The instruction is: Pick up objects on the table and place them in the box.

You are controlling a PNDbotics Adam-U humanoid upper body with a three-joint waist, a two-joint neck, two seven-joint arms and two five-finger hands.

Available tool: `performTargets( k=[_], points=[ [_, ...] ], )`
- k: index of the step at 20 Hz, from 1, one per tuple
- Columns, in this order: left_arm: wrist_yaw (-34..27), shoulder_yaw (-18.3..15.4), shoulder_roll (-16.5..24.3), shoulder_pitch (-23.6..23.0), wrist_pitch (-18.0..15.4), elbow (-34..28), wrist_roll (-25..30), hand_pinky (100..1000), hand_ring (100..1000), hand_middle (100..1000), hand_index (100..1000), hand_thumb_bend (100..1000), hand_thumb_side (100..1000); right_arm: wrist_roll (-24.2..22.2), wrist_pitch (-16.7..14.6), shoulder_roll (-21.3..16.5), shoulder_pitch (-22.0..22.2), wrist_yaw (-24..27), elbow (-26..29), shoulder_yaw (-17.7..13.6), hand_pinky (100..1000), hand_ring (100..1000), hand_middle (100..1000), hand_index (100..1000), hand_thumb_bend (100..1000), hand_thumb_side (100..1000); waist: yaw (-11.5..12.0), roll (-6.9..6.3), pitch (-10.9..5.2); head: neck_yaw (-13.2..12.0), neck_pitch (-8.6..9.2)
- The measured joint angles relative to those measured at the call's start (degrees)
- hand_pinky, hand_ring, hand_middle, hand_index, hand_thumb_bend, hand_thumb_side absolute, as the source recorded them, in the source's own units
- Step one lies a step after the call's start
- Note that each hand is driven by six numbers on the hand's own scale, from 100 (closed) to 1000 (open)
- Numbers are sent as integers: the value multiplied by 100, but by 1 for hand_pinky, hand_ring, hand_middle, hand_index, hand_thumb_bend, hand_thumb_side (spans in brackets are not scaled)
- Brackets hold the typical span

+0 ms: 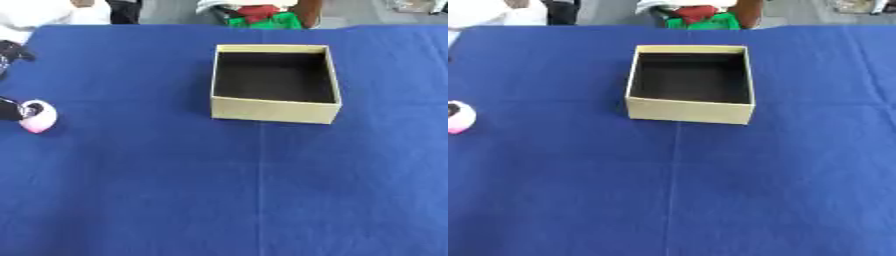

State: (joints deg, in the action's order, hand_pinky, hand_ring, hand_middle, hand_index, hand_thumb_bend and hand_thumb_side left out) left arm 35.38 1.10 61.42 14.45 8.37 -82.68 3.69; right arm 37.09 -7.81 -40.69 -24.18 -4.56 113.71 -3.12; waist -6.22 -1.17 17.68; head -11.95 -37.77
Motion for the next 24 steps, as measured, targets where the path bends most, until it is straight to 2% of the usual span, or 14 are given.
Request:
performTargets(
  k=[2, 4, 9, 12, 16, 24],
  points=[
    [-14, 34, 0, 27, -21, 35, 177, 860, 814, 848, 844, 522, 100, 0, 0, 0, 0, 1, 0, 0, 759, 726, 791, 877, 246, 1000, -7, -1, 0, -1, 0],
    [-61, 44, 0, 44, -26, 53, 354, 855, 812, 846, 843, 461, 100, 1, -1, 0, 0, 3, 0, 0, 759, 726, 791, 877, 245, 1000, -8, -1, 0, -1, 0],
    [-175, 23, 0, 141, 42, -11, 800, 840, 804, 838, 838, 400, 100, 2, -1, 0, 1, 12, 0, 0, 759, 726, 788, 876, 246, 1000, -6, -3, 1, 14, -1],
    [-213, -125, 2, 252, 96, -184, 1065, 838, 804, 840, 841, 421, 100, 2, -1, 0, 3, 13, 0, 1, 759, 726, 788, 876, 245, 1000, 29, -4, 1, 56, -3],
    [-275, -282, 69, 250, 118, -396, 1418, 838, 807, 840, 839, 497, 100, 10, -8, -27, 33, 13, 0, 1, 759, 727, 788, 876, 244, 1000, 70, -28, 1, 102, -30],
    [-344, -317, 112, 63, 155, -459, 2136, 845, 822, 865, 856, 560, 100, 15, -13, -43, 49, 12, 0, 1, 759, 727, 787, 876, 243, 1000, 73, -48, 0, 117, -45]
  ],
)
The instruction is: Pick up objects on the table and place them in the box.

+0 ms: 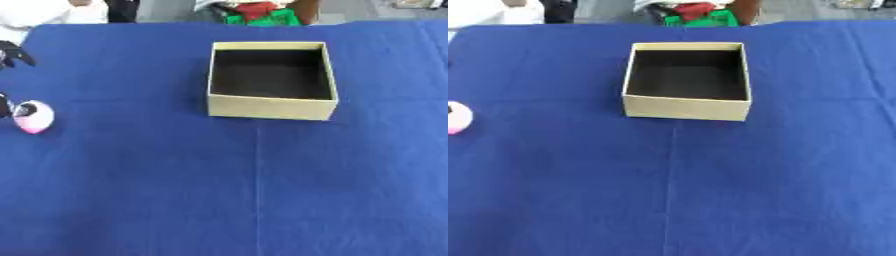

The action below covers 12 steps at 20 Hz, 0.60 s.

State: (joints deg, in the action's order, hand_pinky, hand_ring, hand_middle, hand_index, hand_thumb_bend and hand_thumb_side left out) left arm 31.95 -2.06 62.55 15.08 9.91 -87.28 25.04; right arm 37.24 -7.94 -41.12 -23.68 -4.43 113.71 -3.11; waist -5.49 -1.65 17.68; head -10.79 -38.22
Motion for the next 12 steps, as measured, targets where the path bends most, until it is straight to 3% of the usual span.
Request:
performTargets(
  k=[12],
  points=[
    [735, -54, -114, 200, 264, 80, 761, 835, 823, 853, 859, 559, 100, -5, 5, 1, 1, 1, 0, 30, 759, 727, 786, 875, 243, 1000, -53, 32, 3, -40, 0]
  ],
)
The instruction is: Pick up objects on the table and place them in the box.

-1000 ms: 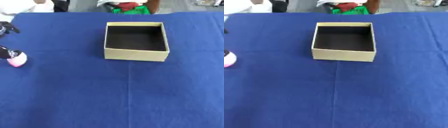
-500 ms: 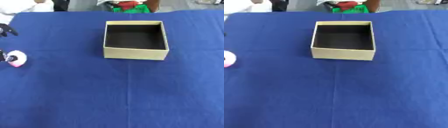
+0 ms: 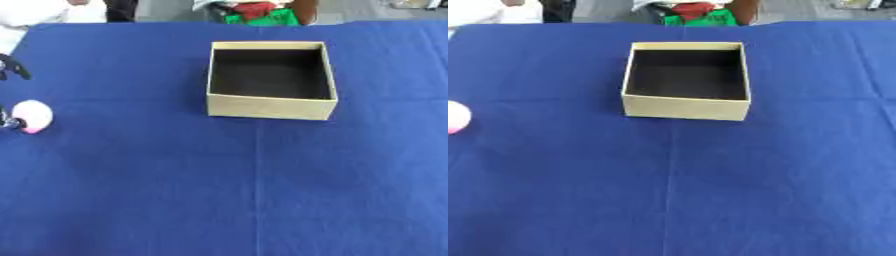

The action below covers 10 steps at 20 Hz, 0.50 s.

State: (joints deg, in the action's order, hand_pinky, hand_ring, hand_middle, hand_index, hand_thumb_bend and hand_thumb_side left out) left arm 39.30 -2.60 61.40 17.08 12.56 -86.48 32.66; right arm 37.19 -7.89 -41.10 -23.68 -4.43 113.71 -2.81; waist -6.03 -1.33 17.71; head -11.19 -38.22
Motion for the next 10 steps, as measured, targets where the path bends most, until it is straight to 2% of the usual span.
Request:
performTargets(
  k=[10],
  points=[
    [209, 135, -324, 287, 85, 446, -99, 836, 829, 862, 857, 560, 100, -5, 5, 23, -2, 5, 0, 2, 759, 728, 785, 874, 242, 1000, -64, 21, 39, -53, 1]
  ],
)
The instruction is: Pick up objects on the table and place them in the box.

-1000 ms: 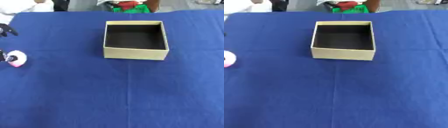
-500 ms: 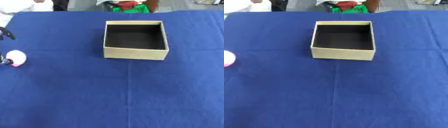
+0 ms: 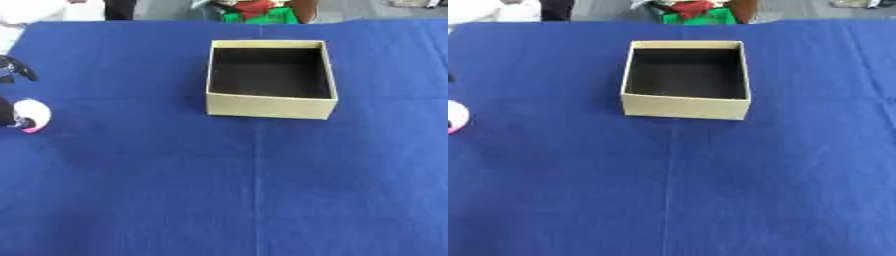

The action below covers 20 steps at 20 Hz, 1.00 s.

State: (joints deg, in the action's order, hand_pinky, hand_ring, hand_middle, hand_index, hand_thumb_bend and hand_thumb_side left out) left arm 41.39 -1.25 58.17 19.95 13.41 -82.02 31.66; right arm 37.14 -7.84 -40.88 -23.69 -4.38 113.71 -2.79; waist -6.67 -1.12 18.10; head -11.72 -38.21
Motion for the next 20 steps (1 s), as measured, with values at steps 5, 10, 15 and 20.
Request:
performTargets(
  k=[5, 10, 15, 20],
  points=[
    [37, 80, -86, 65, -23, 187, 22, 826, 821, 847, 843, 531, 100, 2, 4, 35, 0, 1, 0, 0, 759, 728, 784, 874, 242, 1000, -14, 0, 29, -23, 0],
    [101, 103, -139, 87, -89, 319, 39, 732, 732, 780, 786, 466, 100, 15, -8, 40, 0, 2, 0, 0, 758, 728, 783, 874, 241, 1000, -31, -1, 37, -27, 0],
    [99, 103, -185, 117, -73, 382, -174, 509, 544, 607, 641, 340, 100, 25, -17, 77, 1, 3, 0, 0, 758, 728, 783, 875, 242, 1000, -35, 1, 48, -28, 1],
    [-122, 96, -186, 100, -30, 334, -455, 351, 430, 493, 517, 340, 100, 40, -5, 78, 7, 3, 0, 0, 758, 729, 783, 875, 242, 1000, -32, 2, 48, -23, 1]
  ],
)
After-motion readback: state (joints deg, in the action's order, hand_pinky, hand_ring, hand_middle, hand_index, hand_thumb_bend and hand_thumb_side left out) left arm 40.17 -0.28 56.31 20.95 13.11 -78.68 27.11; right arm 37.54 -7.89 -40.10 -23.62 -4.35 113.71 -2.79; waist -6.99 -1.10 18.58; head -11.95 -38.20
